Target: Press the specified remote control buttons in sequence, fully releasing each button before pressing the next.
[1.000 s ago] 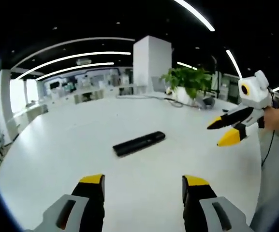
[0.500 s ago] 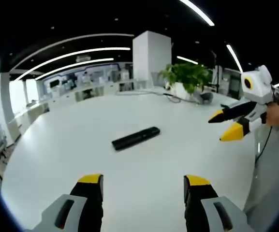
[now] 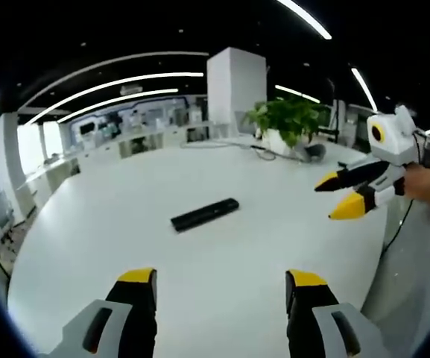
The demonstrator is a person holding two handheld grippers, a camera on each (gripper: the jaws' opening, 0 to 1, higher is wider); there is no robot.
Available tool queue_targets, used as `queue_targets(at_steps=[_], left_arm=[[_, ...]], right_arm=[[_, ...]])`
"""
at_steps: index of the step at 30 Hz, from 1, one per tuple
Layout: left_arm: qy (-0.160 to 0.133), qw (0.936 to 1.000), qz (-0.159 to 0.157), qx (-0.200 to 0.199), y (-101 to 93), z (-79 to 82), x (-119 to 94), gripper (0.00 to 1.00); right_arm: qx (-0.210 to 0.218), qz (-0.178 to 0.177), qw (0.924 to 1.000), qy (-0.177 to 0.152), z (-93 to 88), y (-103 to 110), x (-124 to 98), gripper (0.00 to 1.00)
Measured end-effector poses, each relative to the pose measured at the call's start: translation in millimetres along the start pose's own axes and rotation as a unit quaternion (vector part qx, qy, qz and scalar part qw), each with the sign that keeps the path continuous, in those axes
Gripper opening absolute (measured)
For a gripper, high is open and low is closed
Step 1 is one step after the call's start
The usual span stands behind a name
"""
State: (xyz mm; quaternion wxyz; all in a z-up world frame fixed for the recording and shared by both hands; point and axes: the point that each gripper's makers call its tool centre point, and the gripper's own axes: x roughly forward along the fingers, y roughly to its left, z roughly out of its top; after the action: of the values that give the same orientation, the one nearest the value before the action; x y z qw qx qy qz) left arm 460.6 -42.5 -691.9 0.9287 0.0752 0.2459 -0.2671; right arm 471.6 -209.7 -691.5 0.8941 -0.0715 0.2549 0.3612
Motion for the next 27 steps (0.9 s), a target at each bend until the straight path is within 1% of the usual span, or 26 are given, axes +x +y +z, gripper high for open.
queue_targets(at_steps=[1,5,7,11,14,17,22,24,27], left_arm=[[-0.003,1.0000,0.002,-0.006,0.2,1.6,-2,0.73],[-0.010,0.9999,0.012,-0.009,1.1,5.6,-7,0.73],[-0.018,0.9997,0.014,-0.012,-0.5,9.1,-11,0.73],[-0.034,0.9993,0.017,0.005,-7.0,14.4,-16,0.73],[-0.048,0.9987,0.013,-0.008,-14.0,16.9,-19,0.73],[-0.046,0.9987,0.012,-0.015,-18.3,15.7,-19,0.73],[-0.061,0.9977,-0.006,-0.028,-29.0,18.8,-20,0.73],[-0.060,0.9974,-0.018,-0.038,-31.7,16.4,-19,0.73],[-0.058,0.9967,-0.027,-0.050,-33.1,13.3,-18,0.72]], right_arm=[[0.002,-0.001,1.0000,-0.002,1.1,0,-1,0.48],[-0.001,-0.005,1.0000,-0.006,3.9,-2,-4,0.48],[0.001,-0.009,0.9999,-0.013,8.2,-1,-8,0.48],[0.005,-0.010,0.9996,-0.026,14.5,4,-15,0.48],[0.012,-0.009,0.9993,-0.033,17.7,10,-20,0.48],[0.010,-0.014,0.9992,-0.038,20.2,15,-25,0.48],[0.007,-0.015,0.9988,-0.047,22.5,20,-29,0.48],[0.014,-0.013,0.9984,-0.053,23.4,21,-29,0.48],[0.032,-0.009,0.9975,-0.062,23.3,21,-29,0.48]])
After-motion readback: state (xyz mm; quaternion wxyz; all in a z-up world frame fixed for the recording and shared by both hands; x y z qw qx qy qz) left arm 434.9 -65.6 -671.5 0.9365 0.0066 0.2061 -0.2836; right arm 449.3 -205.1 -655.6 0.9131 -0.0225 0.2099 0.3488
